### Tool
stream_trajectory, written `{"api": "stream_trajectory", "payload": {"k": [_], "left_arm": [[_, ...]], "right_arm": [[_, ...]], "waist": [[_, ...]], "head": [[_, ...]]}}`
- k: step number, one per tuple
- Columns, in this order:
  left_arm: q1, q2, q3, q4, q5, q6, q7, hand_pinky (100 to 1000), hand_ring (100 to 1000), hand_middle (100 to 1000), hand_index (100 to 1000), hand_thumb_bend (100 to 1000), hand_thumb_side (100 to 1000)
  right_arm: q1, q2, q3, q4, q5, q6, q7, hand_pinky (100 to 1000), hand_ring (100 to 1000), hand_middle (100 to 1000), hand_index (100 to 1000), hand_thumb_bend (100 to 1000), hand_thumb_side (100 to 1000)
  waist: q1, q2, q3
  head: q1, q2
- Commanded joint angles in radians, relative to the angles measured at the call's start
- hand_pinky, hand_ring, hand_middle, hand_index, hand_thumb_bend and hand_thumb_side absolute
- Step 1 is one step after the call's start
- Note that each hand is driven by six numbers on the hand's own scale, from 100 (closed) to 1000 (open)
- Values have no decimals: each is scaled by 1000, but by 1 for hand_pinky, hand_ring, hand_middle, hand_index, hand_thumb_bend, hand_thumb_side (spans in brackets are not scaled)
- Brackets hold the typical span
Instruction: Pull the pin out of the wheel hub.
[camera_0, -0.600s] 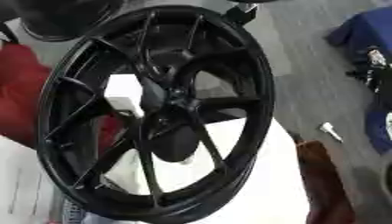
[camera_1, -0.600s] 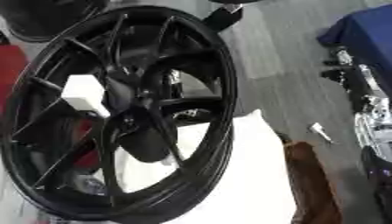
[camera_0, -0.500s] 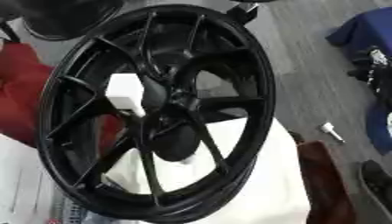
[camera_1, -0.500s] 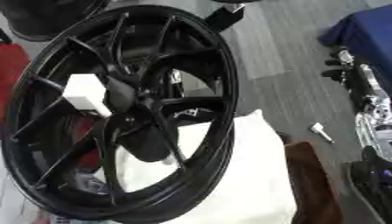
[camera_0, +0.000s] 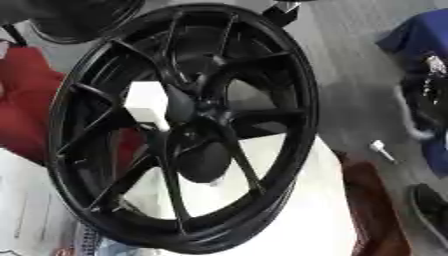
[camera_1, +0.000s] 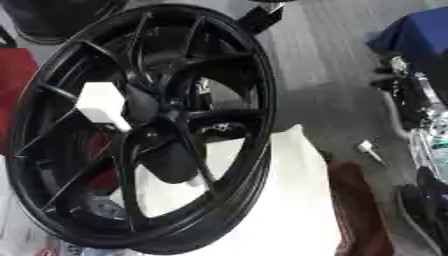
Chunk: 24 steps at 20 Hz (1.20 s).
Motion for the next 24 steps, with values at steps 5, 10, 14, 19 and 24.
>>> {"api": "stream_trajectory", "payload": {"k": [5,10,14,19,24], "left_arm": [[-24,38,-87,-73,-23,80,12,822,808,755,877,488,560],[-66,9,-169,-83,-15,132,-47,832,822,765,880,510,550],[-100,-23,-217,-42,-15,161,-111,834,824,767,884,525,531],[-130,-59,-253,-3,-11,188,-131,838,826,766,887,533,515],[-150,-85,-280,16,-15,198,-132,837,827,766,886,541,499]], "right_arm": [[-13,-30,-4,-15,9,-2,5,879,686,720,819,100,857],[-14,-28,-1,-14,11,0,8,879,686,720,819,100,860],[-13,-27,0,-13,12,1,9,880,686,720,819,100,862],[-11,-25,0,-13,12,2,9,880,686,720,819,100,865],[-11,-23,0,-13,11,3,11,880,687,720,819,100,868]], "waist": [[-11,-17,-1],[-8,-20,-3],[-7,-23,-6],[-6,-25,-7],[-7,-25,-8]], "head": [[9,-1],[15,4],[22,9],[31,15],[34,15]]}}
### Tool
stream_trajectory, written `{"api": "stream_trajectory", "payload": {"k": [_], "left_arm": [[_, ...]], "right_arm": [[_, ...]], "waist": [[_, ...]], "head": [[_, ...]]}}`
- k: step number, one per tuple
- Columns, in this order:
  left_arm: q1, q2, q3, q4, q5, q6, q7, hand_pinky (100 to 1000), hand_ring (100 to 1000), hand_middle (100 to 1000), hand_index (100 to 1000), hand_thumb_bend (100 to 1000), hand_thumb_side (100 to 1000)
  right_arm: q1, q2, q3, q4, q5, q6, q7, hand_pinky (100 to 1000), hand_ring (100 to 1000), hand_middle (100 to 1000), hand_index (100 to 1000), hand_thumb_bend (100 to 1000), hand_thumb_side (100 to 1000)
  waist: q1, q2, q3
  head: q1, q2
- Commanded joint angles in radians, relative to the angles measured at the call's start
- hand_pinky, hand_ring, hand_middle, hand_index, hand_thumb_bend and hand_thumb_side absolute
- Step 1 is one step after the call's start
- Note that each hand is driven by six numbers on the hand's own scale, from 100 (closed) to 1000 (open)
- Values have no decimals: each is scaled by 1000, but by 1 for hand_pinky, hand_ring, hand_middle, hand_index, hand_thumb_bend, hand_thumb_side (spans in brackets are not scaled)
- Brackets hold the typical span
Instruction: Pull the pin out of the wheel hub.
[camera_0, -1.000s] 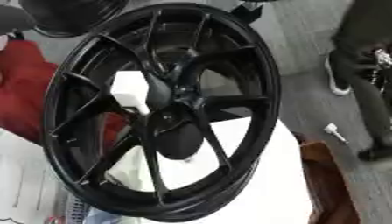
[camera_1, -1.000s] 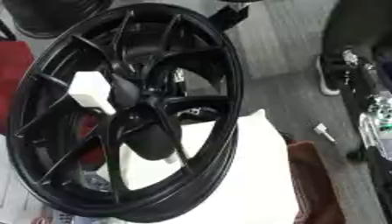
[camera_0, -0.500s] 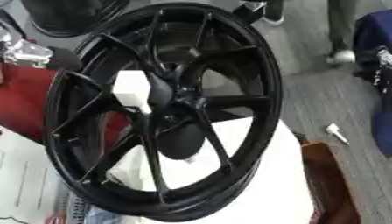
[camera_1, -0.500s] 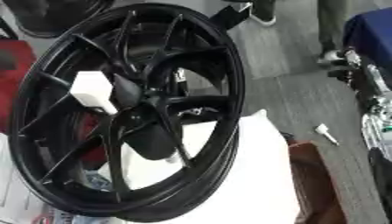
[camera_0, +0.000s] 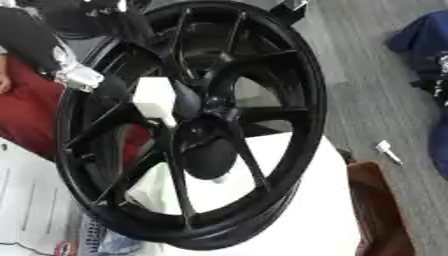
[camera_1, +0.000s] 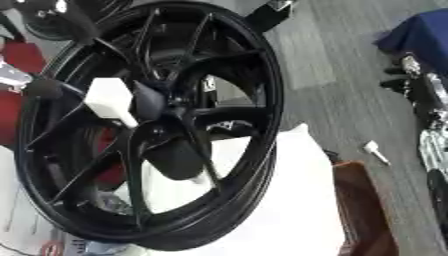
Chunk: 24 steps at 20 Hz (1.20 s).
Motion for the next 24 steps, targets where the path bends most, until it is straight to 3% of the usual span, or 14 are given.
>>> {"api": "stream_trajectory", "payload": {"k": [1,6,13,14,15,24], "left_arm": [[-28,3,-4,10,-7,15,-7,837,827,766,885,541,497],[-43,-21,-27,26,-31,23,-7,836,825,765,882,545,490],[-49,-31,-49,12,-74,31,-7,838,833,777,883,560,474],[-49,-32,-53,12,-82,32,-7,837,833,777,882,574,440],[-50,-34,-57,13,-91,32,-7,837,833,778,882,564,469],[-67,-74,-87,53,-194,27,-7,833,834,782,879,565,431]], "right_arm": [[-10,-23,0,-13,4,-1,2,880,687,720,819,100,868],[-9,-20,0,-11,2,0,2,880,687,720,819,100,872],[-8,-17,3,-11,0,1,4,880,687,719,819,100,881],[-7,-16,3,-11,0,1,4,880,687,719,819,100,883],[-7,-16,3,-12,-1,2,4,880,687,719,819,100,883],[-1,-12,4,-13,-4,4,5,881,687,720,819,100,893]], "waist": [[-8,-23,-1],[-9,-22,-4],[-7,-20,-7],[-7,-20,-7],[-6,-20,-8],[-5,-19,-13]], "head": [[5,5],[3,4],[-31,-23],[-33,-26],[-34,-28],[-26,-29]]}}
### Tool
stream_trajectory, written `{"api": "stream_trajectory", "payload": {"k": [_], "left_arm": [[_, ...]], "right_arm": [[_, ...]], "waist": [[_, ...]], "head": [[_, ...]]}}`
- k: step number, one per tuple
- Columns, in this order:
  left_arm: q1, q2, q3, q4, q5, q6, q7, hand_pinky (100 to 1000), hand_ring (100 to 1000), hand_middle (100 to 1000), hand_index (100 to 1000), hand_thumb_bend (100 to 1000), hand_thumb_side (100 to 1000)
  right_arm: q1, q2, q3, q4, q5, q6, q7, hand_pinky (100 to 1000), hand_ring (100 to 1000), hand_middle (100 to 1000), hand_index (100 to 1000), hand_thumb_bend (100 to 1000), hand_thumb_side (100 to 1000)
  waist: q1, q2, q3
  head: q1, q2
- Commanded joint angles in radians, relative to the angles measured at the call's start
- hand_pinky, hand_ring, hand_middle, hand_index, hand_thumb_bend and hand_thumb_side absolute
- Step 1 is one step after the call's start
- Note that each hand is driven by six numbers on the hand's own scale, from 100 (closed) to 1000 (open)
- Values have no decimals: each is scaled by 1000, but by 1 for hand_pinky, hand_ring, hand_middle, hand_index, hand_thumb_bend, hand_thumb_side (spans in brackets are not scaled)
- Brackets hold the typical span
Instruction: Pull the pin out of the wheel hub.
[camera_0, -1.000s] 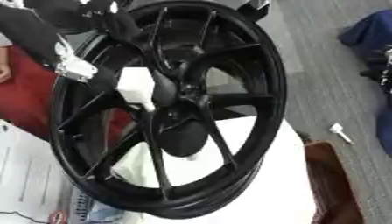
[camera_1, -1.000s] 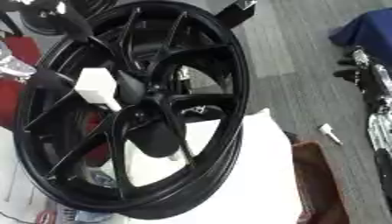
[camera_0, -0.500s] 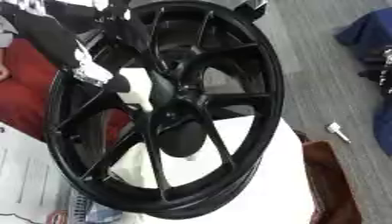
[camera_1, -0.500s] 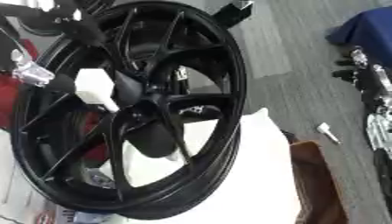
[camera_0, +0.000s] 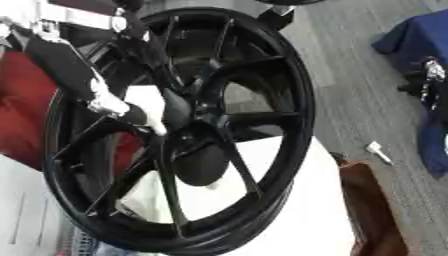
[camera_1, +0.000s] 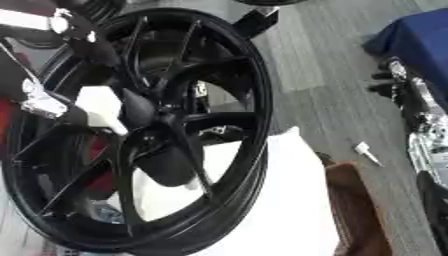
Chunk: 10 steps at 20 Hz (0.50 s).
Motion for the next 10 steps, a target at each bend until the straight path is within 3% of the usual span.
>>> {"api": "stream_trajectory", "payload": {"k": [1,10], "left_arm": [[-25,3,1,15,-40,6,-9,833,834,782,879,565,431],[-21,-34,-13,94,-107,1,-9,826,828,775,873,553,410]], "right_arm": [[-3,-14,-2,-15,-3,0,1,881,687,720,819,100,893],[3,-13,-4,-13,-9,1,-1,881,687,719,819,100,907]], "waist": [[-7,-19,-1],[-4,-13,-8]], "head": [[4,-10],[11,-23]]}}
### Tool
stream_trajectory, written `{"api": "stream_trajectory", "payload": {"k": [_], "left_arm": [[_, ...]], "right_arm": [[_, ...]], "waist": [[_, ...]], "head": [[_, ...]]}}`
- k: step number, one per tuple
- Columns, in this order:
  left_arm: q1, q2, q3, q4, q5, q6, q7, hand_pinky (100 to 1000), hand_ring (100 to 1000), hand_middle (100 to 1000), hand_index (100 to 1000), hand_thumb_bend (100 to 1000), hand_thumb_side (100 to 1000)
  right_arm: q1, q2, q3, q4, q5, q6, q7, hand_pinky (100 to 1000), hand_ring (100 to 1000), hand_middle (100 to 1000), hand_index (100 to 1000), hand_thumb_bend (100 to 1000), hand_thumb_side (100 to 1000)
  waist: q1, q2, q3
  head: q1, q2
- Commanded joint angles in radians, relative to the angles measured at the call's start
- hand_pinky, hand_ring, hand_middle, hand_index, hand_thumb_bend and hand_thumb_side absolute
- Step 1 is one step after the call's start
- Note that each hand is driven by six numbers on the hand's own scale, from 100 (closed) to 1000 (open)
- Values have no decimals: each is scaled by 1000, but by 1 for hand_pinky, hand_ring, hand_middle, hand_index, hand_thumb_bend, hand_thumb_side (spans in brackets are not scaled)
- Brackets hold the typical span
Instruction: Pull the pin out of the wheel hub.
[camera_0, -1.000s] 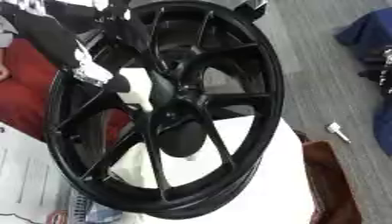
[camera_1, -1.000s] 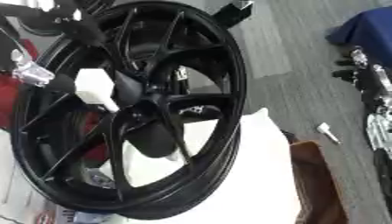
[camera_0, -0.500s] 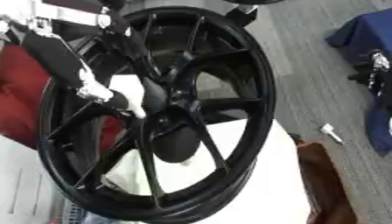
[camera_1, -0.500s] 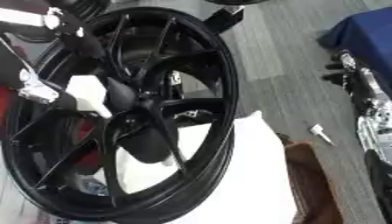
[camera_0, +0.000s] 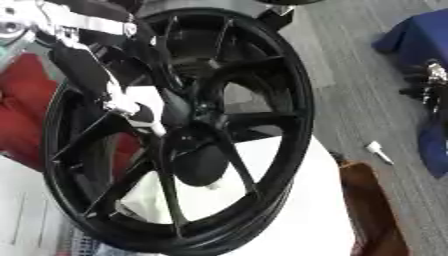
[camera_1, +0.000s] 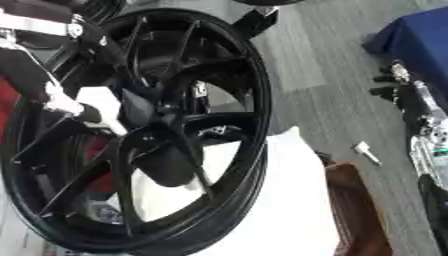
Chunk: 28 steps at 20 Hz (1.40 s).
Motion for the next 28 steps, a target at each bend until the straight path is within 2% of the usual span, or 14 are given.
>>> {"api": "stream_trajectory", "payload": {"k": [1,8,11,16,23,28], "left_arm": [[-15,7,7,24,-27,3,-8,826,827,774,872,552,408],[-9,1,13,39,-16,-12,-8,806,791,720,832,511,362],[-5,14,17,24,1,-27,-8,793,773,689,805,475,290],[5,32,13,16,-12,-42,-8,766,740,636,756,416,239],[13,39,-6,33,-39,-70,-8,765,741,641,756,400,217],[15,38,-5,39,-38,-84,-8,753,718,600,710,344,205]], "right_arm": [[-5,-14,-5,-13,-5,0,-1,881,687,719,819,100,908],[-4,-14,-6,-12,-8,0,-3,881,687,719,820,100,911],[-3,-14,-7,-12,-8,0,-4,882,687,719,820,100,911],[-3,-15,-9,-10,-9,-1,-6,882,686,719,820,100,911],[-4,-15,-10,-8,-10,-2,-9,882,686,718,820,100,910],[-3,-14,-11,-7,-10,-2,-10,882,685,717,820,100,911]], "waist": [[-8,-14,0],[-8,-11,-1],[-8,-11,0],[-9,-11,0],[-11,-10,2],[-13,-11,2]], "head": [[4,-15],[7,-16],[7,-17],[10,-18],[15,-20],[18,-21]]}}
